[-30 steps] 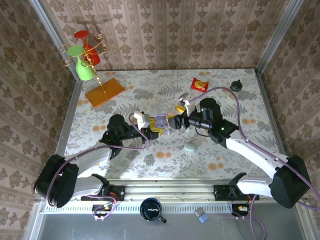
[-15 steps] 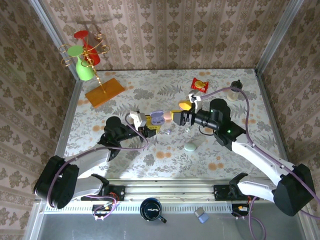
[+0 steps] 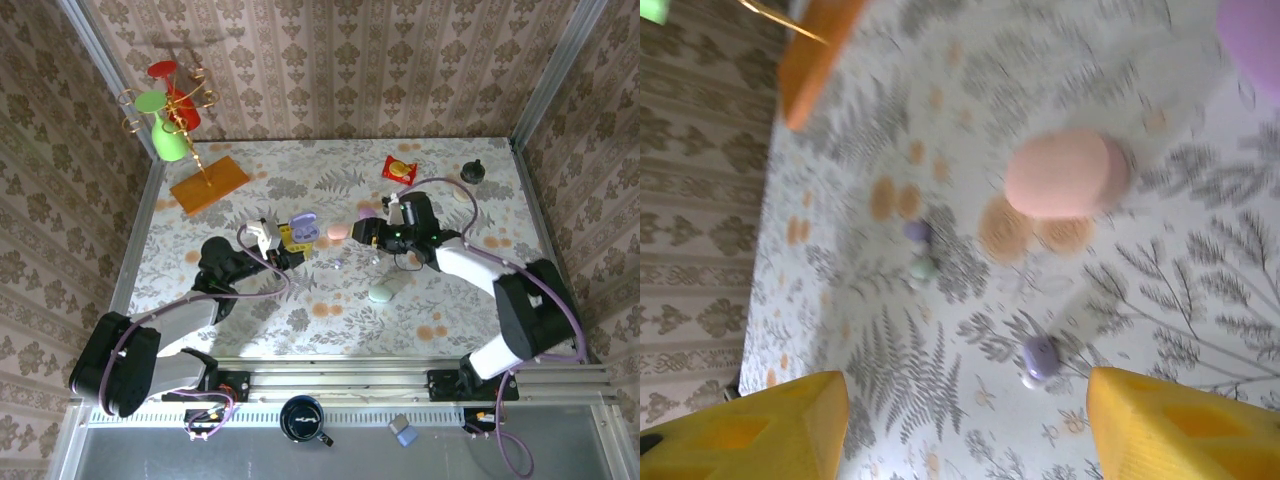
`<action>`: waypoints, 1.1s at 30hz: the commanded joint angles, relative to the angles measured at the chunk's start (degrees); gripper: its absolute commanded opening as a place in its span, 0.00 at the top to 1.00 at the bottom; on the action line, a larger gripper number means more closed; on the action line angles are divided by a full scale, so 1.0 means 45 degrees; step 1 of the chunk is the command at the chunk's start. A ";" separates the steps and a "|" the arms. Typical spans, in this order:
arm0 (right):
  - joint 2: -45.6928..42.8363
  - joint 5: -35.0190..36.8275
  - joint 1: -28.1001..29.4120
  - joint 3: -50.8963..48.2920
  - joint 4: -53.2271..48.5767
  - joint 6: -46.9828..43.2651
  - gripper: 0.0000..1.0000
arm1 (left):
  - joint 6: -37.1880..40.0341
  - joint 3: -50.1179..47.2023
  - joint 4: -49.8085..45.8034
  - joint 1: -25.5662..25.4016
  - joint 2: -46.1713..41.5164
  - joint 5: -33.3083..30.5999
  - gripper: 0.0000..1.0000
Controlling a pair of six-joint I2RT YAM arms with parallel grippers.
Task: Insert the wireless bluetooth earbuds into the charging case
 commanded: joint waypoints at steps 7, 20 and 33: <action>0.2893 -0.0819 0.0773 0.2127 -0.1188 -0.0178 0.39 | -0.0201 0.0065 0.0352 0.0044 0.0298 0.0459 0.71; 0.4612 -0.0583 0.1277 0.3311 -0.1953 -0.0640 0.46 | -0.0275 0.0155 0.0575 -0.0006 0.0680 0.0660 0.72; 0.4618 -0.1393 0.1376 0.2775 -0.1568 -0.0543 0.50 | -0.0257 0.0228 0.0629 -0.0023 0.0816 0.0750 0.72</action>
